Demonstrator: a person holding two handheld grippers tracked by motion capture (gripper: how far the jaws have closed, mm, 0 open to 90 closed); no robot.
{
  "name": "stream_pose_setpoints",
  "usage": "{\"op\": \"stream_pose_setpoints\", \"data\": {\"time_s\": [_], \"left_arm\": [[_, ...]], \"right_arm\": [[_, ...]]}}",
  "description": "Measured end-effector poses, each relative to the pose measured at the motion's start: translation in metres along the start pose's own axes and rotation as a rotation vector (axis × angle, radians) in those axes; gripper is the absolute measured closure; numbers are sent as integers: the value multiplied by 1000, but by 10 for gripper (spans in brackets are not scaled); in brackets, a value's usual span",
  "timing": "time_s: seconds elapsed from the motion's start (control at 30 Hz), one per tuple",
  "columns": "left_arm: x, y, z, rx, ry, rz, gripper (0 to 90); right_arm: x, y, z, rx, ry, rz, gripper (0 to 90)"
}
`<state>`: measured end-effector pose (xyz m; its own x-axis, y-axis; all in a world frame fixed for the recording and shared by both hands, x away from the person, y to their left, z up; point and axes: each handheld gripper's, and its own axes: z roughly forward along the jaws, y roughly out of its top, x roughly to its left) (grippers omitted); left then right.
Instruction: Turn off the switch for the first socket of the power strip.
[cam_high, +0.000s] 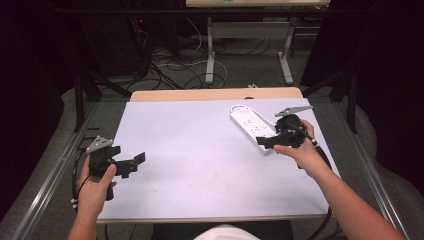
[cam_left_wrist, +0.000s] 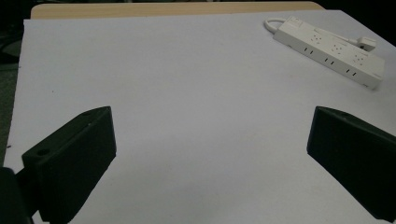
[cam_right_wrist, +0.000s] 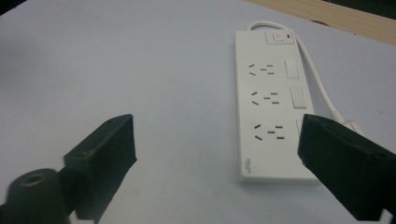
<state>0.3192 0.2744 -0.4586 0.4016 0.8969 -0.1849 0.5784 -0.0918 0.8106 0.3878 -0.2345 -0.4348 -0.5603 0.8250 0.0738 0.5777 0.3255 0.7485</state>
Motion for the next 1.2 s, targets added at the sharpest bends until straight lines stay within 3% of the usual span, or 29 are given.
{"op": "stream_pose_setpoints", "data": {"time_s": [0.1, 0.2, 0.43, 0.73, 0.97, 1.2], "left_arm": [[0, 0, 0, -6, 2, -2, 12], [1, 0, -1, -6, 5, -2, 12], [1, 0, -2, -7, 4, -7, 12], [2, -1, -2, -11, 3, -10, 12], [5, -1, -4, -20, 10, -15, 12], [6, -3, -1, -13, 9, -9, 12]], "right_arm": [[4, -8, -7, -26, -26, -15, 0], [6, -16, -14, -46, -41, -17, 0], [2, -32, -30, -121, -85, 28, 0], [-19, -53, -37, -138, -98, 89, 0], [-37, -68, -46, -166, -136, 149, 0], [-55, -82, -41, -195, -175, 212, 0]]}}
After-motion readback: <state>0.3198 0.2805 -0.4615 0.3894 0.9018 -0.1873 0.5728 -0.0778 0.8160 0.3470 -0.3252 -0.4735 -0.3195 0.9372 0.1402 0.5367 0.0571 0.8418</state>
